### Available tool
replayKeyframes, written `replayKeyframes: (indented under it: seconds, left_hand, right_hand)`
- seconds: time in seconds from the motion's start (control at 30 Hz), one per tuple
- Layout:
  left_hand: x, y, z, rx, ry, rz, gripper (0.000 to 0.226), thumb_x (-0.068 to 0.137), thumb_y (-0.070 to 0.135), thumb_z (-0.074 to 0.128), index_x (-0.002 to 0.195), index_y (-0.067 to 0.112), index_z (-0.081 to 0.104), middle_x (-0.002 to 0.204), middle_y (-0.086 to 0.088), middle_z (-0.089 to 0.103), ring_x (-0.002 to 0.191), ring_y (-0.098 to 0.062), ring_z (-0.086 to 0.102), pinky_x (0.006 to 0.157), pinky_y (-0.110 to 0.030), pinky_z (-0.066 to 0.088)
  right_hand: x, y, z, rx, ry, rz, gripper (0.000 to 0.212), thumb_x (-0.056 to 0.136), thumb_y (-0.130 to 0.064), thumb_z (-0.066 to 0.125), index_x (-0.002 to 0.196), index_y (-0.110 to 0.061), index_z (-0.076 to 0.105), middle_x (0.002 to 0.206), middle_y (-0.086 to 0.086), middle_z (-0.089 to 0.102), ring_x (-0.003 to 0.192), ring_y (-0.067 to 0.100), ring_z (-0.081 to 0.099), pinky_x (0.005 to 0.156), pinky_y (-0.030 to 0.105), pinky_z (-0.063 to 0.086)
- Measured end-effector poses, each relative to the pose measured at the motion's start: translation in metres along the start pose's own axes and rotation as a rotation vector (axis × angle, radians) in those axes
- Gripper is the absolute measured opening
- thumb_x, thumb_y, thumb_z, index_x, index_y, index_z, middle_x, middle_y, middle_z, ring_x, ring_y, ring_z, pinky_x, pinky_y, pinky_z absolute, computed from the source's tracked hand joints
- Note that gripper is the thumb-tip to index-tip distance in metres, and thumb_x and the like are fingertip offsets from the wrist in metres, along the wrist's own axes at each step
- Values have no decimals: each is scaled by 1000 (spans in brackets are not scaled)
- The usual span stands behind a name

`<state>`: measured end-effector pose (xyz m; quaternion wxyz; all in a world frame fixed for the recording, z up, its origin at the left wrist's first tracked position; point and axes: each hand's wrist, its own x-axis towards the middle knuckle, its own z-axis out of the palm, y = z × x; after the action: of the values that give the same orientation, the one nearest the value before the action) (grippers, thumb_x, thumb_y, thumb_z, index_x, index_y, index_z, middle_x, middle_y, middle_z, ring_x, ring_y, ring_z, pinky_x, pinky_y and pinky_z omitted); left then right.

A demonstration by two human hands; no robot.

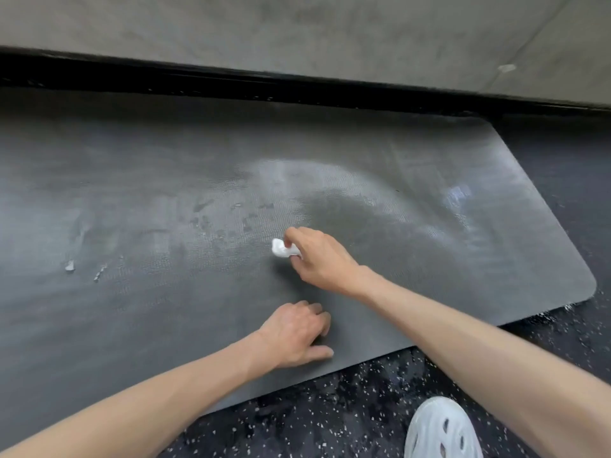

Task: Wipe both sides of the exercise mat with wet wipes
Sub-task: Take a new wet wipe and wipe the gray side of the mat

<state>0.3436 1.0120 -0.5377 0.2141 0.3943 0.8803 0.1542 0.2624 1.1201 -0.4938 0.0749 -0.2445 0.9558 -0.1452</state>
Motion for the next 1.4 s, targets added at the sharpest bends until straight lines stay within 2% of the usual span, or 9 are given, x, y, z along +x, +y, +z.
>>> replayKeyframes:
  seconds: [0.17, 0.3, 0.47, 0.63, 0.83, 1.07, 1.2, 1.33, 1.4]
  left_hand:
    - [11, 26, 13, 154, -113, 33, 66, 85, 66, 55, 113, 7, 50, 115, -11, 53, 103, -28, 51, 81, -38, 40]
    - [22, 37, 9, 226, -182, 63, 48, 92, 45, 59, 114, 3, 53, 113, -12, 57, 103, -27, 55, 86, -35, 41]
    - [31, 52, 3, 317, -320, 235, 15, 91, 12, 54, 98, 4, 64, 97, -9, 68, 72, -22, 50, 70, -28, 39]
    - [26, 33, 2, 105, -248, 264, 5, 91, 11, 53, 87, 9, 51, 88, -12, 64, 71, -23, 52, 67, -27, 29]
    - [21, 27, -3, -132, -191, 222, 20, 80, 7, 57, 70, 11, 39, 64, -7, 43, 59, -20, 33, 57, -28, 21]
    - [21, 28, -19, -220, -224, 217, 16, 80, 9, 60, 74, 8, 45, 74, -10, 47, 65, -19, 36, 50, -20, 27]
    - [22, 30, -25, -202, -269, 217, 12, 83, 13, 62, 86, 4, 54, 91, -14, 58, 79, -27, 49, 59, -27, 29]
    - [18, 27, -22, -263, -232, 216, 13, 84, 15, 62, 87, 10, 51, 94, -12, 56, 81, -26, 50, 70, -40, 48]
    - [16, 26, -23, -261, -227, 216, 13, 86, 16, 62, 89, 8, 52, 97, -13, 56, 84, -28, 51, 74, -42, 49]
  right_hand:
    - [-14, -2, 19, 92, 92, 57, 18, 82, 0, 56, 100, 0, 55, 90, 16, 58, 80, 38, 54, 63, 39, 35]
    - [-19, 1, 22, 76, 88, 39, 18, 82, 0, 55, 100, -1, 55, 90, 17, 57, 78, 39, 54, 62, 42, 38]
    - [-19, 2, 18, 73, 78, 49, 17, 82, 1, 54, 100, 0, 54, 90, 17, 57, 78, 39, 54, 62, 43, 41]
    - [-18, -3, 16, 65, 79, 39, 17, 83, 1, 54, 100, 0, 55, 91, 18, 58, 78, 39, 54, 62, 43, 40]
    - [-23, -4, 15, 57, 76, 43, 17, 83, 1, 53, 99, -2, 52, 91, 16, 57, 76, 38, 54, 61, 43, 43]
    - [-28, -5, 17, 68, 85, 72, 19, 82, 0, 55, 100, -3, 53, 92, 16, 58, 77, 39, 55, 61, 45, 46]
    - [-28, -3, 17, 84, 98, 83, 17, 84, -1, 54, 101, -3, 53, 93, 16, 57, 79, 38, 54, 62, 43, 43]
    - [-27, -3, 16, 101, 116, 69, 16, 87, -4, 55, 102, -4, 54, 94, 15, 58, 79, 34, 55, 61, 36, 39]
    - [-25, -2, 16, 103, 116, 62, 15, 87, -4, 55, 102, -3, 54, 93, 15, 58, 77, 33, 54, 60, 34, 38]
